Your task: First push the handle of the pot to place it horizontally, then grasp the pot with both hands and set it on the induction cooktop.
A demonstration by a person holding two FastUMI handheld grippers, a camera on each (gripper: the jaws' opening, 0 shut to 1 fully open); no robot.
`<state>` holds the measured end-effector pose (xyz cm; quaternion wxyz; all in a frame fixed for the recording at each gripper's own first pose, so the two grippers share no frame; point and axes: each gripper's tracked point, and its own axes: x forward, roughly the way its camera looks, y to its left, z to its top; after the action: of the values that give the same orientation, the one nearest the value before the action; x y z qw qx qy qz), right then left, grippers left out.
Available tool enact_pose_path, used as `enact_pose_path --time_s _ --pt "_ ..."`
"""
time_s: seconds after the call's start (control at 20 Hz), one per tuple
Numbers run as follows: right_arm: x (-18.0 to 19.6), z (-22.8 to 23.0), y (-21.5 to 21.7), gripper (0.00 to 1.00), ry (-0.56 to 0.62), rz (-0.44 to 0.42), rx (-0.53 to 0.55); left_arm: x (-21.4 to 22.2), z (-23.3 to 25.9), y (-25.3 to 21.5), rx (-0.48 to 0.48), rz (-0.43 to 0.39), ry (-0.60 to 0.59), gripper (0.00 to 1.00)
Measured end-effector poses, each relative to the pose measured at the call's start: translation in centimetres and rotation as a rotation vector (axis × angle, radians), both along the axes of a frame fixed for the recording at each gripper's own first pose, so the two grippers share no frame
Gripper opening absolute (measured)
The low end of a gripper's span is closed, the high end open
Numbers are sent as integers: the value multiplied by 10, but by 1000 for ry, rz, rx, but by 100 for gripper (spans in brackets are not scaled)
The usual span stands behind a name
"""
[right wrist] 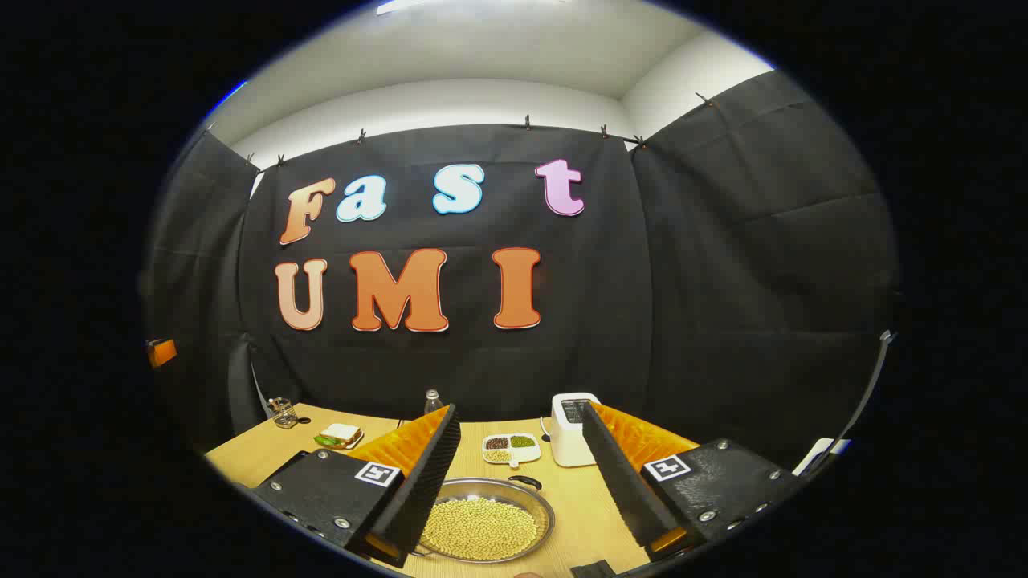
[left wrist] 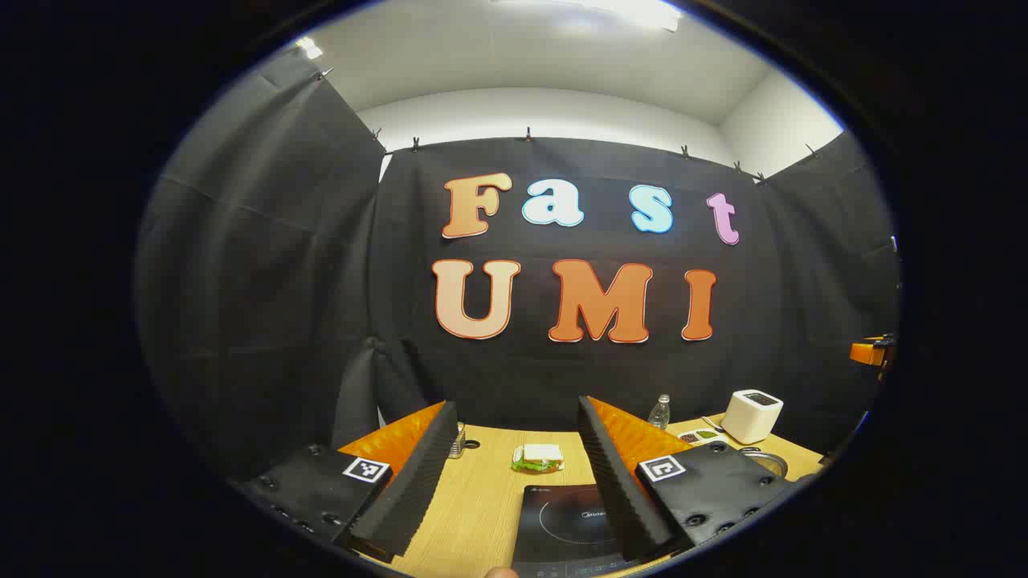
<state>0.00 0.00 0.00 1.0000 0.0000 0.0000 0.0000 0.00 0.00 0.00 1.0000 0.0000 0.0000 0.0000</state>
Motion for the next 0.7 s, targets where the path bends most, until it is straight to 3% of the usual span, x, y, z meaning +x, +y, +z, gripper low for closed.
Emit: enact_pose_path --time_s 0.7 --pt "-3 4 -1 95 14 19 11 -2 0 11 16 32 2 97"
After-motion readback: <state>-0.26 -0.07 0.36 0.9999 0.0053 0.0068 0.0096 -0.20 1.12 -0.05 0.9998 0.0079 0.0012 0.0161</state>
